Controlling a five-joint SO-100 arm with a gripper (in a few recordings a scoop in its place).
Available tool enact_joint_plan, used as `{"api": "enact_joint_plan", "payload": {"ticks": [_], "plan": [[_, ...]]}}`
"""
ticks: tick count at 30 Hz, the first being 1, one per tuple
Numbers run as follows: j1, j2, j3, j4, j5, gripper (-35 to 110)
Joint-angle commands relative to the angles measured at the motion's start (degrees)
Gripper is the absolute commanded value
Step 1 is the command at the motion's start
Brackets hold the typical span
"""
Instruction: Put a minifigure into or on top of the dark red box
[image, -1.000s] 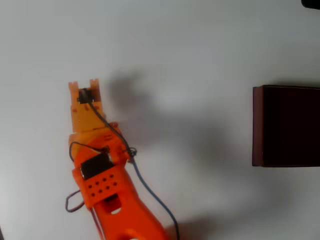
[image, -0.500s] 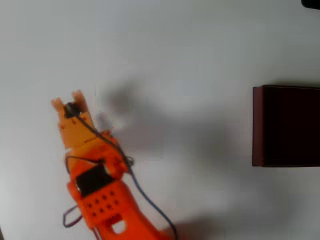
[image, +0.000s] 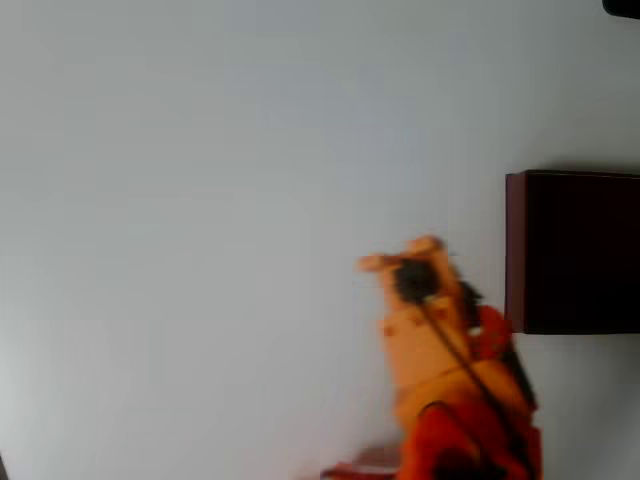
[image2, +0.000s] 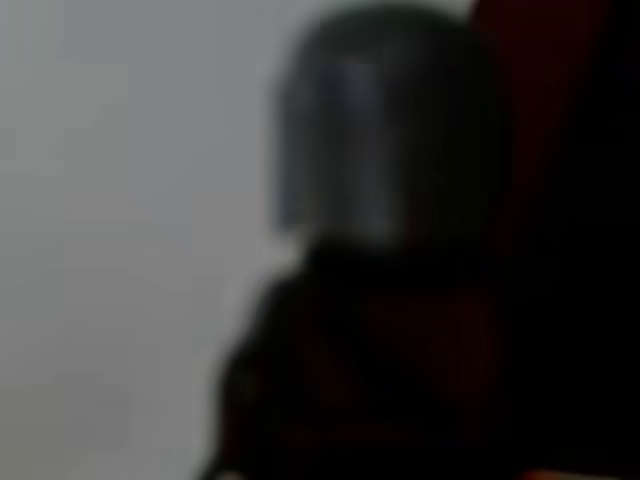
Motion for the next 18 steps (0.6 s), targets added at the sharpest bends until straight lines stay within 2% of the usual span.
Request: {"api": "enact_joint_plan", "payload": {"ticks": [1, 6, 12, 18], "plan": [[7.29, -4.75, -1.23, -5.89, -4.22, 0], [13.01, -22.59, -10.63, -11.25, -7.38, 0], [16.7, -46.23, -30.15, -9.49, -10.46, 2], [17.31, -54.58, -34.37, -10.02, -11.78, 13]]}}
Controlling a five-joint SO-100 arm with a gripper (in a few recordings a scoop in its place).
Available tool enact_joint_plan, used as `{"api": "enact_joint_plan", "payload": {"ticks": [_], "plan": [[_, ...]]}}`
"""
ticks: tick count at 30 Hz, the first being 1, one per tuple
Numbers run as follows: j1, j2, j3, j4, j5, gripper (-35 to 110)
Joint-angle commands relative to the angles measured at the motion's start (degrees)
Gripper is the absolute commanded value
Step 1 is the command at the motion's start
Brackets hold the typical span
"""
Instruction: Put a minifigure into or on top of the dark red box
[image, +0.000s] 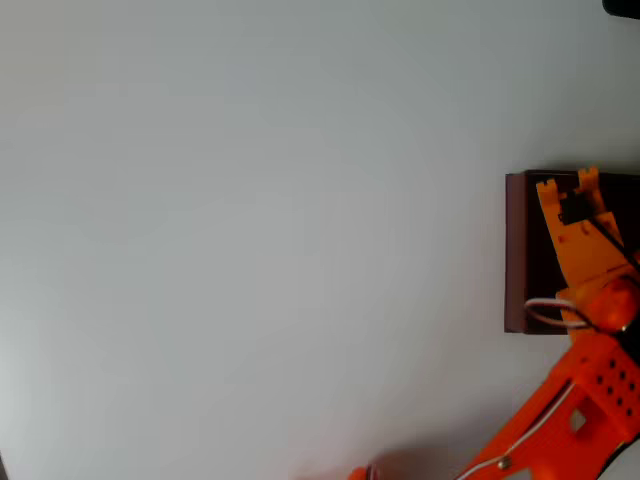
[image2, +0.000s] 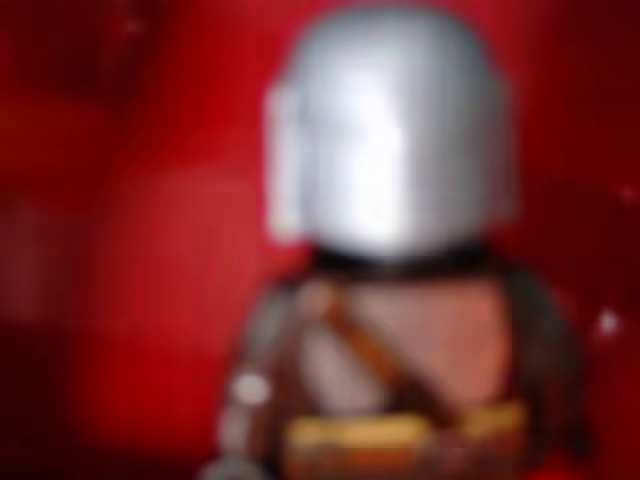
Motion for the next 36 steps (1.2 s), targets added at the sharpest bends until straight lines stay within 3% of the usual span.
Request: {"api": "enact_joint_plan", "payload": {"ticks": [1, 6, 13, 15, 19, 25, 36], "plan": [[0.97, -0.18, -2.64, 0.35, -0.26, 15], [-1.14, 4.83, -0.7, 3.43, -0.62, 20], [-10.2, 29.62, 13.27, 8.88, -8.26, 11], [-15.03, 38.94, 18.02, 11.51, -12.83, 2], [-29.88, 59.41, 27.42, 16.61, -19.51, 0], [-56.87, 87.63, 43.15, 18.02, -16.35, 0], [-92.37, 109.86, 73.12, 14.68, -14.06, 0]]}}
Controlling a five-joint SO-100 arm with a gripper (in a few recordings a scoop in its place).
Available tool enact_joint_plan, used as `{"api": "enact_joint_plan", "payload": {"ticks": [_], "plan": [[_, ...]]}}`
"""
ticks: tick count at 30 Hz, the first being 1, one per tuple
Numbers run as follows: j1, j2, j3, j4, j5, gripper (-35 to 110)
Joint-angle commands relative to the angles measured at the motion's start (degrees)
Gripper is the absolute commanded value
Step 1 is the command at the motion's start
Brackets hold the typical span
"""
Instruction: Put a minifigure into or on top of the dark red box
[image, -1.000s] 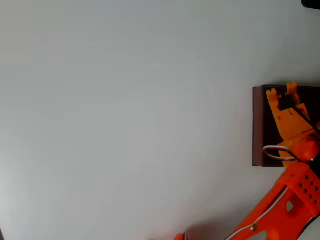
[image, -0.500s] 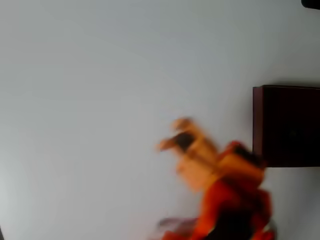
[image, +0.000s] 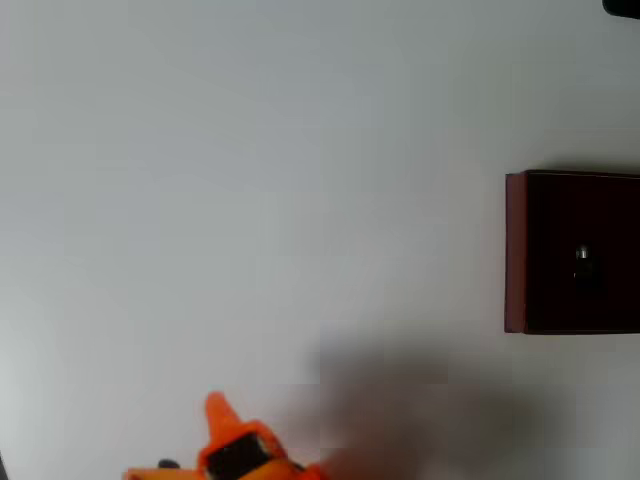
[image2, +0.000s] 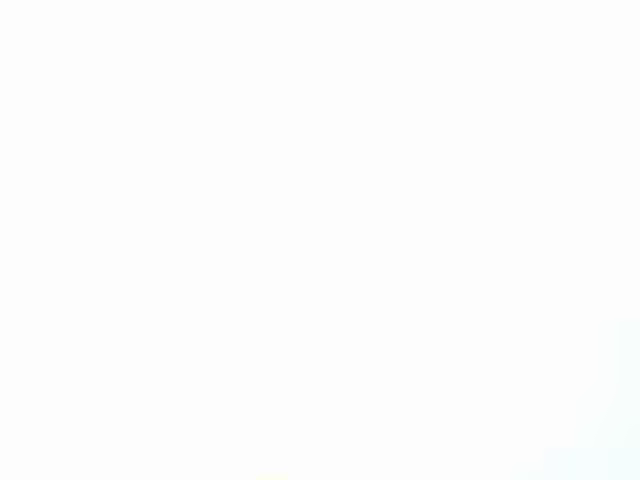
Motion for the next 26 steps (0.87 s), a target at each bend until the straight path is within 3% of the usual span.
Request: {"api": "enact_joint_plan", "payload": {"ticks": [1, 10, 18, 26], "plan": [[-10.2, 3.08, 6.33, -2.72, 1.23, 0], [-21.18, 3.43, 13.01, -6.59, 2.64, 0], [-28.3, 3.43, 13.97, -8.53, -2.64, 0], [-29.36, 3.43, 14.06, -8.79, -2.64, 0]]}}
